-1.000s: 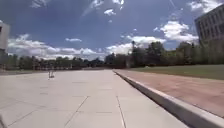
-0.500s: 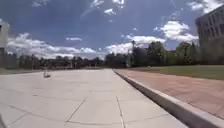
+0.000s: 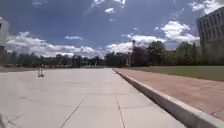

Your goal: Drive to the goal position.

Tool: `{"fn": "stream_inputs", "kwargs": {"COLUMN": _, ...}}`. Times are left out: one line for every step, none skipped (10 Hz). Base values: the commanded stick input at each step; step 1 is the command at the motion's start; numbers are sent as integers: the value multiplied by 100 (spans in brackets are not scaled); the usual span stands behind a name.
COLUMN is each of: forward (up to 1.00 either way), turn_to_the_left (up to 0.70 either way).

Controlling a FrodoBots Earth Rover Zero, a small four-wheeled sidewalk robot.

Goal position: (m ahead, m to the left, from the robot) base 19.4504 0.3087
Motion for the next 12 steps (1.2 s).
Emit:
{"fn": "stream_inputs", "kwargs": {"forward": 70, "turn_to_the_left": 0}}
{"fn": "stream_inputs", "kwargs": {"forward": 70, "turn_to_the_left": 0}}
{"fn": "stream_inputs", "kwargs": {"forward": 70, "turn_to_the_left": 0}}
{"fn": "stream_inputs", "kwargs": {"forward": 70, "turn_to_the_left": 0}}
{"fn": "stream_inputs", "kwargs": {"forward": 70, "turn_to_the_left": 0}}
{"fn": "stream_inputs", "kwargs": {"forward": 70, "turn_to_the_left": 0}}
{"fn": "stream_inputs", "kwargs": {"forward": 70, "turn_to_the_left": 0}}
{"fn": "stream_inputs", "kwargs": {"forward": 70, "turn_to_the_left": 0}}
{"fn": "stream_inputs", "kwargs": {"forward": 70, "turn_to_the_left": 0}}
{"fn": "stream_inputs", "kwargs": {"forward": 70, "turn_to_the_left": 0}}
{"fn": "stream_inputs", "kwargs": {"forward": 70, "turn_to_the_left": 0}}
{"fn": "stream_inputs", "kwargs": {"forward": 70, "turn_to_the_left": 0}}
